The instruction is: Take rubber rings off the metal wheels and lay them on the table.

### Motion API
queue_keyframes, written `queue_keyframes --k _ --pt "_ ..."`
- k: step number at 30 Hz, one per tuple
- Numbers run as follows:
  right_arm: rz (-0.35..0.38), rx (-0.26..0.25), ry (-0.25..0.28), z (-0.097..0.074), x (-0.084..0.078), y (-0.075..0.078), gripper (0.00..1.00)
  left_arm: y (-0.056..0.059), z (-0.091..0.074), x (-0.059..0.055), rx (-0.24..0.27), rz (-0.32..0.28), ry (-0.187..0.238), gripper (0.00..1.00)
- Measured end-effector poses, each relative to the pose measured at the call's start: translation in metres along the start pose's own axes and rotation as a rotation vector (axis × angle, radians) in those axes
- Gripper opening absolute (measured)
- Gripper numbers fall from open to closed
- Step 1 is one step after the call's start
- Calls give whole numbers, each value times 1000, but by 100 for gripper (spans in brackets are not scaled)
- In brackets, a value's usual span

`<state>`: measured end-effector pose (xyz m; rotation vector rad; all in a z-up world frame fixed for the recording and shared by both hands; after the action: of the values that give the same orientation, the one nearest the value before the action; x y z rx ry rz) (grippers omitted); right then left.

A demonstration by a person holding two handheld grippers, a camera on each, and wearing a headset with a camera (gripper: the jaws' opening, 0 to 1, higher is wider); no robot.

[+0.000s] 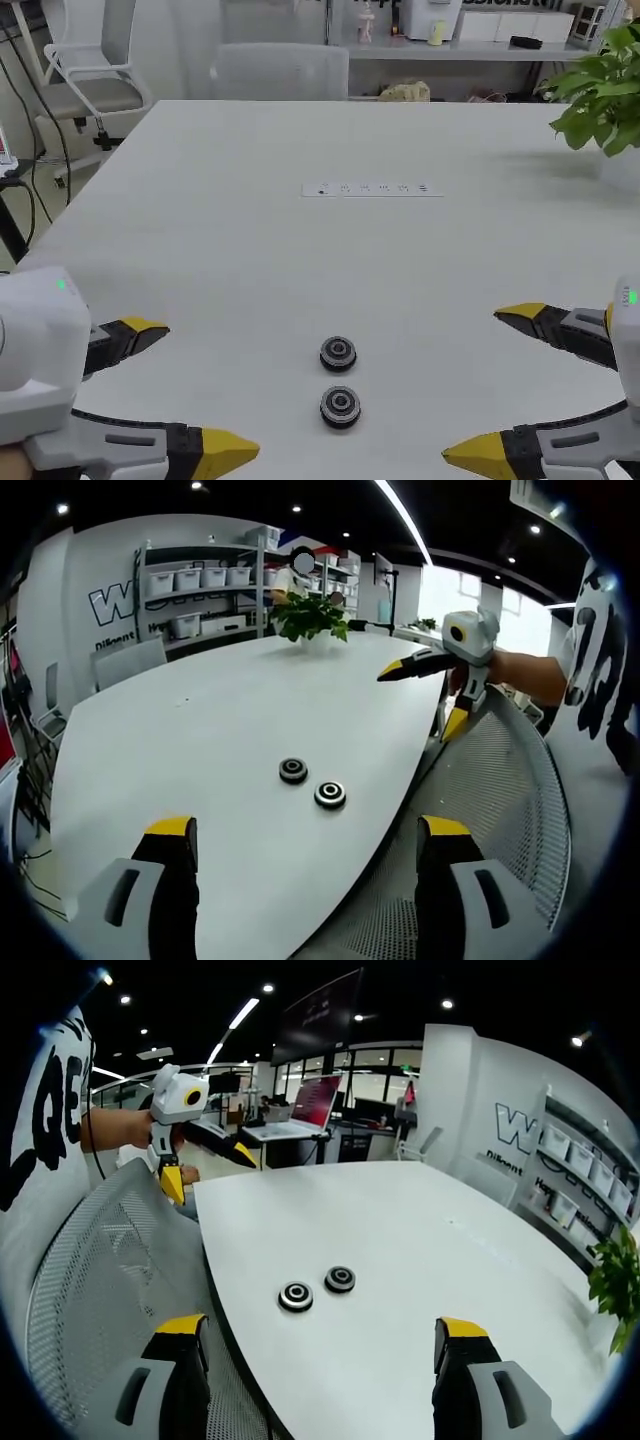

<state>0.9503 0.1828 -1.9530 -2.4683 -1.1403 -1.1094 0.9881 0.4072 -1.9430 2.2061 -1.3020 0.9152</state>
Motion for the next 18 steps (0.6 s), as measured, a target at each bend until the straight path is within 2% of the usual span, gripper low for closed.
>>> queue_keyframes --k 18 --pt "-12 -1 6 5 6 8 90 -4 7 6 -14 17 -9 88"
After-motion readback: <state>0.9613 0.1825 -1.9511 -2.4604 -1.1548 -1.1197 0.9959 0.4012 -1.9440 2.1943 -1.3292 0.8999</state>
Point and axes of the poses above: the centre of the closed fingertips' face, and the gripper's own axes: z roughly forward along the fingers, y roughly to its right, x roughly out of its top, the point moved 2 cm from there along -z, roughly backward along the fingers, and after that the axes turned 12 degrees about -y, right-handed, at the moved point
